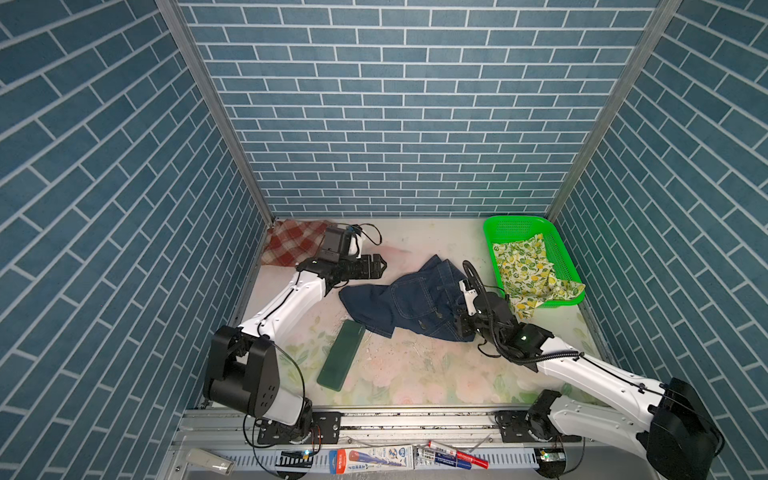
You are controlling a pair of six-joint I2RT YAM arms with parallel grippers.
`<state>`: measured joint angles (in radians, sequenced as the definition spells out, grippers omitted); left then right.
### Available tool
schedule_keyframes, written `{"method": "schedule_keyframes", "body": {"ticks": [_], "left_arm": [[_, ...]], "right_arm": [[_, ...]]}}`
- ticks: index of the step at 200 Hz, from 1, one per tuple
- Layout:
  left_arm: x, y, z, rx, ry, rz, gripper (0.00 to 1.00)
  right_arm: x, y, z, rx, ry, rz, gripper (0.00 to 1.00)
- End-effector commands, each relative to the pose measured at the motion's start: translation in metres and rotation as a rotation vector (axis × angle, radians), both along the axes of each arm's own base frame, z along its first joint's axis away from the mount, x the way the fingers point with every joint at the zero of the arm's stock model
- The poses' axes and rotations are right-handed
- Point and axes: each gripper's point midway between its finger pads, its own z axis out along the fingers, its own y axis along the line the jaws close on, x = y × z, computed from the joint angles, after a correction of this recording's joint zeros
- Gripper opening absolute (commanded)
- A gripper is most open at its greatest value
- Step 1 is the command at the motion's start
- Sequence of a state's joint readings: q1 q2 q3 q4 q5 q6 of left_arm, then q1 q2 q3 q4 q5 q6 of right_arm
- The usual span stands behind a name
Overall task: Fold and stack the skirts
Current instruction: 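Reach the left gripper to the denim's far edge while the right holds its near edge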
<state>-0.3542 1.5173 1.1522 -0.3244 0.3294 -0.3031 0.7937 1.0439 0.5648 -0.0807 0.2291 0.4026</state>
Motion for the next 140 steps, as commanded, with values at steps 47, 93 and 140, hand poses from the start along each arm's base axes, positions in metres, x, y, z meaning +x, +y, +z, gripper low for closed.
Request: {"method": "schedule_keyframes", "body": {"ticks": [47,93,140], "left_arm": [[0.013,-0.09,-0.006,0.237,-0.184,-0.293,0.92],[0.031,-0.153,-0.025,0.228,-0.223,-0.484,0.93],[0.058,-0.195,-0.051,0.163,-0.243,-0.543,0.93]], "right_arm": [[-0.021,-0.049,-0.051,0.23,0.081,-0.317,0.0],[-0.028,-0.054,-0.064,0.224,0.095,-0.308,0.0],[-0.029,-0.05,-0.061,0.231,0.084,-0.271,0.0]]}}
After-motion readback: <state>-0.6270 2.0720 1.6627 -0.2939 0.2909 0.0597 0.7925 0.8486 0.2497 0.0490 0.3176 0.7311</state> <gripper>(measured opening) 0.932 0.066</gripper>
